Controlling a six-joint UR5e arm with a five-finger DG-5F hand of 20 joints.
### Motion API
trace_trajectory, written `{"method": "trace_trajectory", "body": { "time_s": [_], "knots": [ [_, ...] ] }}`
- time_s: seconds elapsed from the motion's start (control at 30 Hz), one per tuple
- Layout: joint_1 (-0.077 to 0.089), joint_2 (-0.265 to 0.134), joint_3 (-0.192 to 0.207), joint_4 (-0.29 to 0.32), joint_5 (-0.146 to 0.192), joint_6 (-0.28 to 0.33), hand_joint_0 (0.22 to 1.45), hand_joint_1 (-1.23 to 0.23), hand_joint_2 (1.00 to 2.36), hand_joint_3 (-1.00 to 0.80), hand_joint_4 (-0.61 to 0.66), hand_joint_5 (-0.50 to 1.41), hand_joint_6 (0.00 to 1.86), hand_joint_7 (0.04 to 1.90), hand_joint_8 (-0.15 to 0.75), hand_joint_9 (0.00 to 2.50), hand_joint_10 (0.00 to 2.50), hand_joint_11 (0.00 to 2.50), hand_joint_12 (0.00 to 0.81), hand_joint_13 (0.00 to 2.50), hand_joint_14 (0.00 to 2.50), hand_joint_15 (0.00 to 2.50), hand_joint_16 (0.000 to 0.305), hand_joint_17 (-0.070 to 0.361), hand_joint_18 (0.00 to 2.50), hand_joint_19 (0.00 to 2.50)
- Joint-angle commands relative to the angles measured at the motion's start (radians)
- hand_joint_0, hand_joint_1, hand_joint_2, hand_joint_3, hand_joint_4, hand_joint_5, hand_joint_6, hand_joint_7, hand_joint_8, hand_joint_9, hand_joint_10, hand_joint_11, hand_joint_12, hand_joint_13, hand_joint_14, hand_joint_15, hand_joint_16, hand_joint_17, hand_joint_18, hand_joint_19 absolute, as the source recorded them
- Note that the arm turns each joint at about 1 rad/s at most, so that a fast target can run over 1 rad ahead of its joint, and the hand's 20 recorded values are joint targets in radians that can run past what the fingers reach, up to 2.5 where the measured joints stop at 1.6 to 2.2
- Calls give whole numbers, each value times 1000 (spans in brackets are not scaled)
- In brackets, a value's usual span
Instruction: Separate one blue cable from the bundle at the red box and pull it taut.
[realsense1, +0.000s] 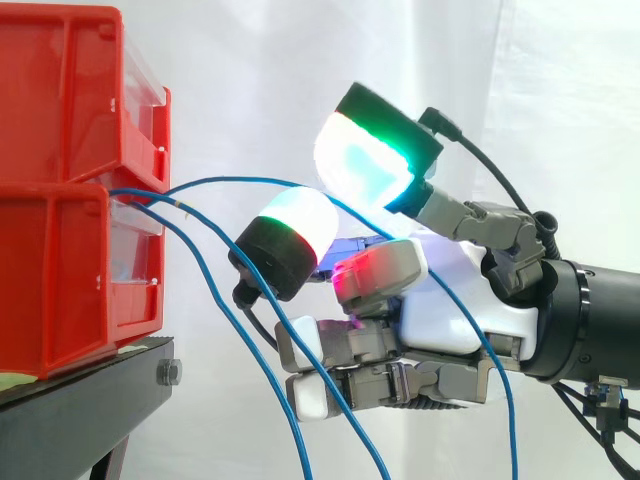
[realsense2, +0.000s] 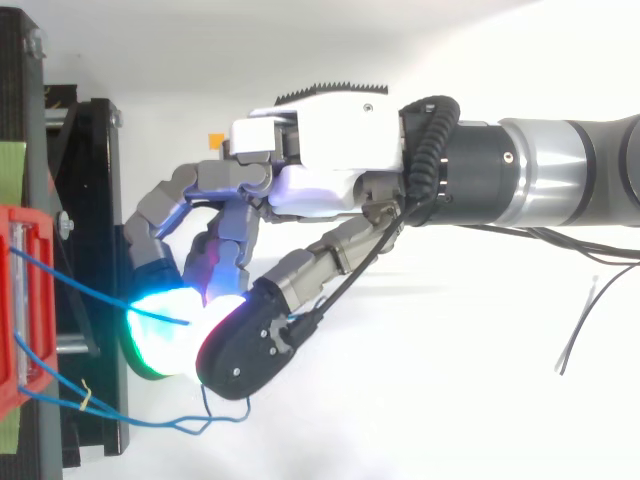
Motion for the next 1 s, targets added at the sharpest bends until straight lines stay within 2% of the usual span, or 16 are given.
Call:
{"method": "trace_trajectory", "body": {
  "time_s": [0.0,0.07,0.17,0.37,0.57,0.7,0.8,0.87,0.97],
  "knots": [
    [1,0,0,3,2,-1,590,-625,1000,-500,153,-133,859,1082,348,1349,29,955,400,912,23,526,60,134,656,657],
    [1,-2,0,3,2,-4,618,-541,1001,-488,152,-133,857,1072,352,1366,27,951,399,915,23,527,59,133,657,671],
    [3,0,0,0,5,-7,634,-543,1003,-464,133,-134,855,1065,348,1393,27,958,398,946,21,525,59,133,682,661],
    [12,0,0,0,29,-11,606,-732,1017,-184,118,-128,870,1108,365,1432,26,983,410,969,21,525,63,142,723,641],
    [12,0,0,-2,31,-11,621,-797,1023,-58,64,-124,890,1144,361,1444,28,994,400,968,21,528,62,139,716,642],
    [12,0,1,-13,31,-10,624,-800,1022,-59,58,-124,892,1127,359,1442,27,988,403,967,21,531,62,140,716,640],
    [13,-2,0,-14,31,-11,610,-753,1019,-151,117,-128,891,1108,355,1441,27,987,403,967,23,527,63,141,714,638],
    [13,0,0,-16,32,-13,607,-715,1014,-288,139,-131,886,1114,344,1434,28,1001,390,948,24,548,59,134,678,658],
    [16,0,0,-16,46,-16,611,-697,1013,-323,140,-130,883,1127,342,1435,29,999,393,943,22,547,59,134,676,667]
  ]
}}
